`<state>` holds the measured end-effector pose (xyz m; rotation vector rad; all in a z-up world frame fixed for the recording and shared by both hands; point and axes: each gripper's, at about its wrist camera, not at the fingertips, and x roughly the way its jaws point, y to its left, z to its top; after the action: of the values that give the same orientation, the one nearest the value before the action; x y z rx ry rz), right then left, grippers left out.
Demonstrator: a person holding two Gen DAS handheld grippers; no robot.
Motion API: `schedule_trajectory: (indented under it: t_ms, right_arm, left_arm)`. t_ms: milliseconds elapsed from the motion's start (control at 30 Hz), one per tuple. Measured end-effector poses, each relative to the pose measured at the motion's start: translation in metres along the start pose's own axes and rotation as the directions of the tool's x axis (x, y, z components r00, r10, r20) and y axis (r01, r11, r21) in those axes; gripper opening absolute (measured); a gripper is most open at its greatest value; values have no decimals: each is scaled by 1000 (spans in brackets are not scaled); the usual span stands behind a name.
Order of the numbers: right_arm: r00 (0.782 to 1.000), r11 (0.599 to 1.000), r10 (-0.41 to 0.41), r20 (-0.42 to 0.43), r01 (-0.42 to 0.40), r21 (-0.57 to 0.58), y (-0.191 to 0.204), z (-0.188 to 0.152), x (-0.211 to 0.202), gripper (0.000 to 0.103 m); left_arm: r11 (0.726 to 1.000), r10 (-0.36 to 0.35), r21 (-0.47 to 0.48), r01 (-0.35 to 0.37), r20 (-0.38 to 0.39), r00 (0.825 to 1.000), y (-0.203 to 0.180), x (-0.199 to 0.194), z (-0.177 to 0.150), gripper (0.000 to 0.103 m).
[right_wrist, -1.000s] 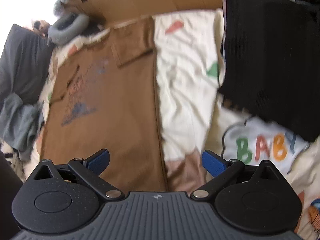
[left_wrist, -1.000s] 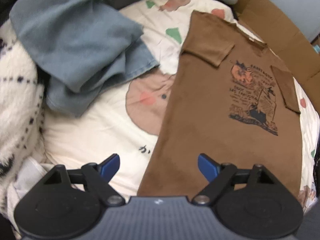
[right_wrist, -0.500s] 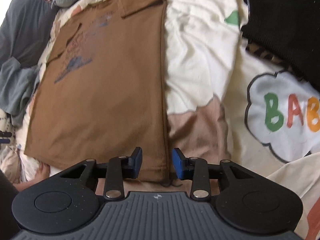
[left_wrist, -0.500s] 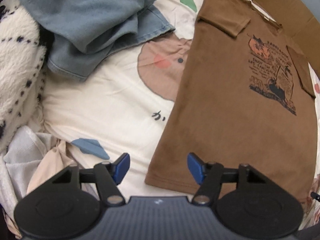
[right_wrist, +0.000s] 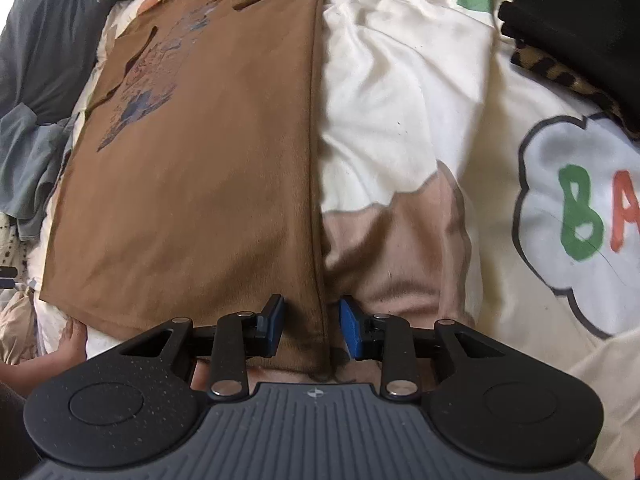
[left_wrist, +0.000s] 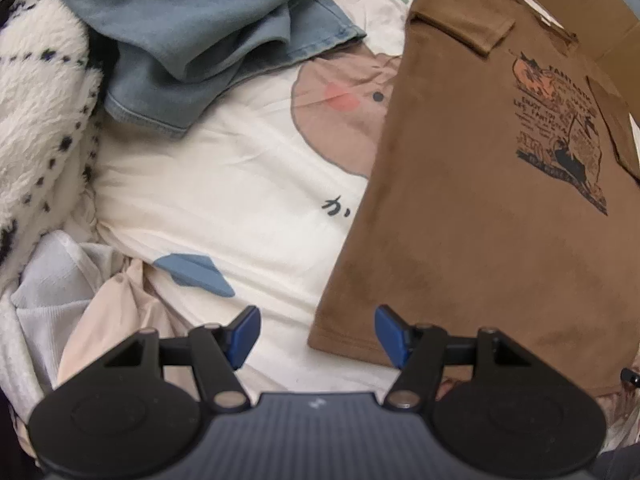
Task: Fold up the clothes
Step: 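Move both open tools down to the shirt hem, then pinch the shirt hem with the right tool while the left tool pinches beside it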
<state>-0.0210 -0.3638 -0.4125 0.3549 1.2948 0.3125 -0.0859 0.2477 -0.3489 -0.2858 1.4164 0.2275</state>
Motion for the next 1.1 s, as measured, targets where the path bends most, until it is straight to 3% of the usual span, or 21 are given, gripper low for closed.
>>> schedule_trajectory:
  t_ms: [33,100,167,467,733,867,1100]
  right_arm:
    - [1000,1000,8,-4,-8,5,-1,1,0,36]
    - [1000,999,28,-13,-28,26,-5,3,0,21]
    - [997,996,68,-32,-65,64,-11,5,-2,18]
    - [978,972,201,-51,-193,130,-21,10,-19,20]
    - [979,962,201,-44,-189,196,-28,11,-5,20]
    - [976,951,202,-84,-175,256,-37,5,4,20]
    - [975,941,203,-85,-171,293,-45,6,7,23]
  left_arm:
    - [1000,1,1,-1,-3,1000,0,1,0,66]
    - [1000,1,5,-1,-5,1000,-1,2,0,66]
    - [1000,-2,5,2,-3,1000,-2,3,0,66]
    - [1000,-11,13,11,-16,1000,-3,11,1,66]
    - [998,6,57,-3,-53,999,-9,28,4,66]
    - [999,-8,48,10,-39,999,-8,28,8,66]
    - [999,-20,30,21,-32,999,-1,30,8,66]
